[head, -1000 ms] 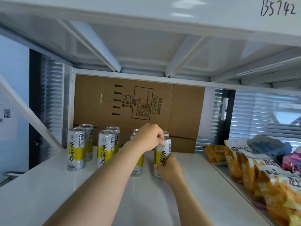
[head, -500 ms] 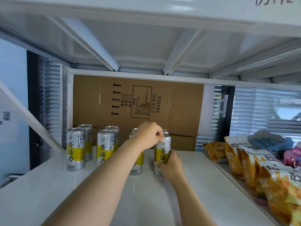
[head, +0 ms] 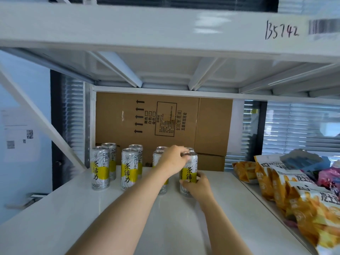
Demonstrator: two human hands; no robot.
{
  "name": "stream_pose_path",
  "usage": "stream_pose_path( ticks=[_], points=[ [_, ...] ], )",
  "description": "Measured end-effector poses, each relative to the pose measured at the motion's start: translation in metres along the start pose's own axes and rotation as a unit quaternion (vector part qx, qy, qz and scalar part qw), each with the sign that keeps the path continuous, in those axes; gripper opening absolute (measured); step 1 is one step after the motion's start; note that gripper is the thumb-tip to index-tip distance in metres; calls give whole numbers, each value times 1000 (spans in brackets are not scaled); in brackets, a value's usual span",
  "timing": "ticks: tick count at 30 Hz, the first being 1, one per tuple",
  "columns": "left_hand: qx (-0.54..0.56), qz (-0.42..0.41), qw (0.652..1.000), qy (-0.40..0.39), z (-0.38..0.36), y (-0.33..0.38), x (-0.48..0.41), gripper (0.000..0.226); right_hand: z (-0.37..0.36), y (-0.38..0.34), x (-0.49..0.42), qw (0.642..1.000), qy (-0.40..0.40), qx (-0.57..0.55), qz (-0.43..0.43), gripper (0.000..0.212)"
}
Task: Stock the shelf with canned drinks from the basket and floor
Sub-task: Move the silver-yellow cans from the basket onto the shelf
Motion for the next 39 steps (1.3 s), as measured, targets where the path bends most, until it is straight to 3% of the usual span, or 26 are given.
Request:
stream_pose_path(
  ticks=[4,10,14,20,25,32,39],
  points=[
    [93,-2,986,139,28,1,25,28,20,-21,18,999,34,26,-10,79],
    [248,25,935,251,63,-13,83,17,32,-62,76,985,146,-31,84,46],
    [326,62,900,282,79,-25,120,22,-8,-68,110,980,86,-155,87,28],
    [370,152,849,344,129,-67,192,14,-91,-86,159,968,-18,-247,50,16],
    [318,197,853,364,195,-103,271,19,-148,-110,222,965,-80,-249,27,17],
    [284,190,855,391,291,-124,379,12,-226,-160,338,949,-151,-272,46,12],
    [207,202,861,419,420,-162,538,14,-349,-193,506,925,-252,-280,45,11]
  ],
)
Point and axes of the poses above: each hand's wrist, its own x-axis away from the middle knuckle, its own z-axis out of the back of the hand, y = z × x, the point moved 7 cm from there along -x, towards the middle knuckle
